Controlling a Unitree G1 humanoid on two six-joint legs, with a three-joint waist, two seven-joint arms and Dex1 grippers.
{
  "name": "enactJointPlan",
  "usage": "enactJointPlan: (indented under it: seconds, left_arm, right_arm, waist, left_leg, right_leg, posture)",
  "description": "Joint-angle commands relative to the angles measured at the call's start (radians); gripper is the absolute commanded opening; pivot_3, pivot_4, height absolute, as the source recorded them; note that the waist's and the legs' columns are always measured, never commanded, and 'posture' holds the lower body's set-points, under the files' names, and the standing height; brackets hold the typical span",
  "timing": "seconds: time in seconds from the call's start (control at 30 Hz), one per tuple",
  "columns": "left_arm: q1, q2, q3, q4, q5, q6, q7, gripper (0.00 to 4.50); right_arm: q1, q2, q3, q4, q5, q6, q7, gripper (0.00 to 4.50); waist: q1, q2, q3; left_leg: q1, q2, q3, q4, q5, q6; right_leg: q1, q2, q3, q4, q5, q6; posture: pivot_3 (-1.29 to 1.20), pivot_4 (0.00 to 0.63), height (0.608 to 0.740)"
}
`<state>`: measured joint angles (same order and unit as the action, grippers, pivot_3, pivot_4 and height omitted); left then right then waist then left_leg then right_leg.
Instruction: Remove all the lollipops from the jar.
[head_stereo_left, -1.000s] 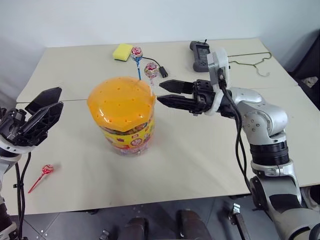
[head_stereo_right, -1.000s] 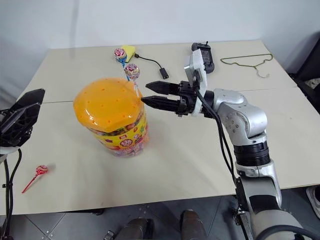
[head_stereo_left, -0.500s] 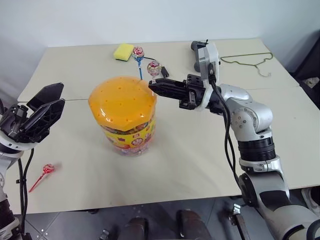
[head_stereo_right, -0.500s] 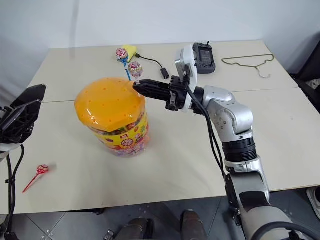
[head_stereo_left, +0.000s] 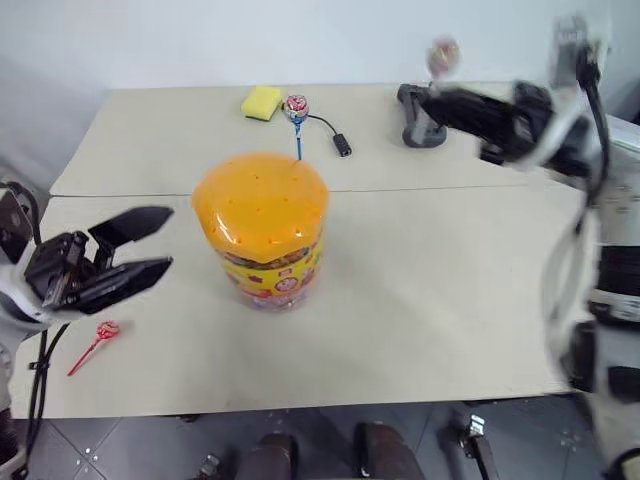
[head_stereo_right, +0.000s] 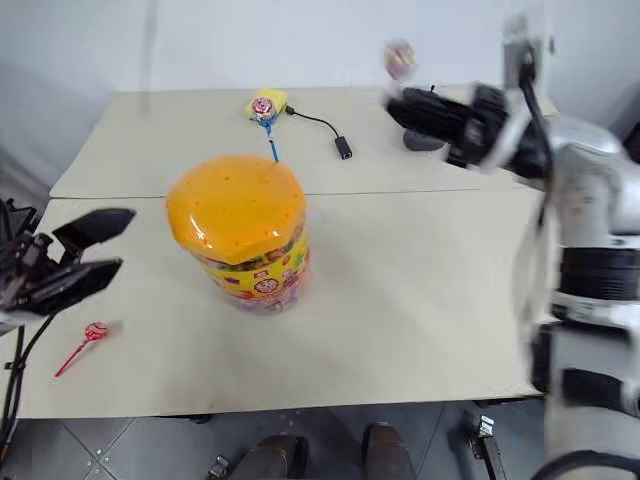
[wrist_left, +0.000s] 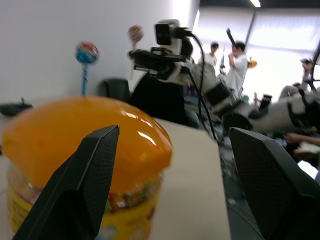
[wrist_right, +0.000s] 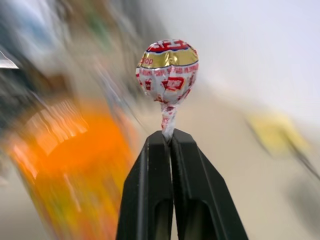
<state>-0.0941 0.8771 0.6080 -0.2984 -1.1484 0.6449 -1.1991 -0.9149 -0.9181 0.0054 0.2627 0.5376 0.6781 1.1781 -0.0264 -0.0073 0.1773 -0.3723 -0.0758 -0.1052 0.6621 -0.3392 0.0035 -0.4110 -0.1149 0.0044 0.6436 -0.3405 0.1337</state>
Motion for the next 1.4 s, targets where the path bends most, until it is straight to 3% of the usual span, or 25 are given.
enactJointPlan:
  seconds: [0.03,0.13,0.37,0.53,0.63,0.8,0.93,1.13,1.33,1.4]
  left_arm:
    - [0.022,0.026,0.018,-0.031,0.009,-0.006,-0.051,3.71]
    - [0.023,0.038,0.010,-0.023,0.035,-0.017,-0.071,3.71]
    - [-0.020,-0.009,0.016,-0.022,0.029,-0.039,-0.004,3.71]
    - [-0.001,-0.034,0.086,-0.038,-0.012,-0.032,0.069,3.71]
    - [-0.005,-0.069,0.126,-0.021,-0.056,-0.028,0.139,3.71]
    - [-0.017,-0.123,0.163,0.013,-0.118,-0.031,0.224,3.71]
    - [-0.066,-0.182,0.152,0.066,-0.149,-0.042,0.307,3.71]
    - [-0.111,-0.219,0.078,0.062,-0.110,-0.054,0.321,3.71]
    - [-0.143,-0.234,0.047,0.061,-0.113,-0.055,0.335,3.71]
    - [-0.156,-0.242,0.033,0.054,-0.114,-0.056,0.346,3.71]
  right_arm:
    - [0.084,-0.096,0.101,0.068,-0.188,-0.156,0.080,0.03]
    - [0.189,-0.150,0.158,0.103,-0.307,-0.296,0.109,0.03]
    - [0.317,-0.114,0.162,0.228,-0.412,-0.509,0.088,0.03]
    - [0.302,-0.102,0.099,0.252,-0.364,-0.537,0.133,1.35]
    - [0.241,-0.026,-0.026,0.195,-0.185,-0.516,0.207,2.27]
    - [0.103,0.100,-0.123,0.031,0.026,-0.287,0.163,2.27]
    - [-0.062,0.309,-0.122,-0.072,0.164,-0.120,0.031,2.27]
    - [-0.251,0.491,-0.016,0.048,0.041,-0.068,-0.139,2.27]
    - [-0.350,0.586,0.019,0.106,0.001,-0.033,-0.192,2.27]
    - [-0.357,0.594,0.055,0.108,-0.013,-0.038,-0.141,2.27]
  waist:
    - [-0.002,0.002,0.001]
    - [-0.007,0.006,0.003]
    - [-0.002,0.007,0.004]
    - [-0.001,0.006,0.004]
    - [-0.003,0.007,0.004]
    - [-0.004,0.008,0.005]
    - [-0.002,0.008,0.004]
    - [0.000,0.007,0.004]
    - [-0.011,0.006,0.003]
    - [-0.017,0.006,0.003]
  left_leg:
    - [0.000,0.000,0.002,0.000,0.000,0.000]
    - [0.000,0.003,0.009,0.001,0.000,0.000]
    - [0.002,0.004,0.011,0.003,0.001,-0.002]
    - [0.002,0.004,0.009,0.004,0.001,-0.002]
    - [0.002,0.004,0.008,0.004,0.001,-0.002]
    - [0.002,0.005,0.008,0.004,0.001,-0.003]
    - [0.002,0.005,0.005,0.004,0.001,-0.004]
    - [0.000,0.001,0.001,0.005,0.001,-0.003]
    - [0.000,0.001,0.001,0.004,0.001,-0.003]
    - [0.000,0.002,0.001,0.004,0.001,-0.003]
  right_leg:
    - [0.000,0.000,0.000,0.000,0.000,0.000]
    - [-0.003,0.000,-0.001,0.000,0.000,0.000]
    - [-0.002,0.001,-0.001,0.001,0.000,0.000]
    - [-0.001,0.001,-0.001,0.000,0.000,0.000]
    - [-0.001,0.001,-0.001,0.000,0.000,0.000]
    - [-0.002,0.001,-0.002,0.000,0.000,0.000]
    - [-0.001,0.001,-0.002,0.000,0.000,0.000]
    - [-0.001,0.000,-0.005,0.003,0.001,0.000]
    - [-0.002,0.000,-0.008,0.007,0.002,0.001]
    - [-0.003,0.000,-0.011,0.009,0.002,0.001]
  posture:
    - [0.00,0.150,0.740]
    - [0.00,0.150,0.740]
    - [0.00,0.150,0.740]
    - [0.00,0.150,0.740]
    - [0.00,0.150,0.740]
    - [0.00,0.150,0.740]
    - [0.00,0.150,0.740]
    - [0.00,0.150,0.740]
    - [0.00,0.150,0.740]
    - [0.00,0.150,0.740]
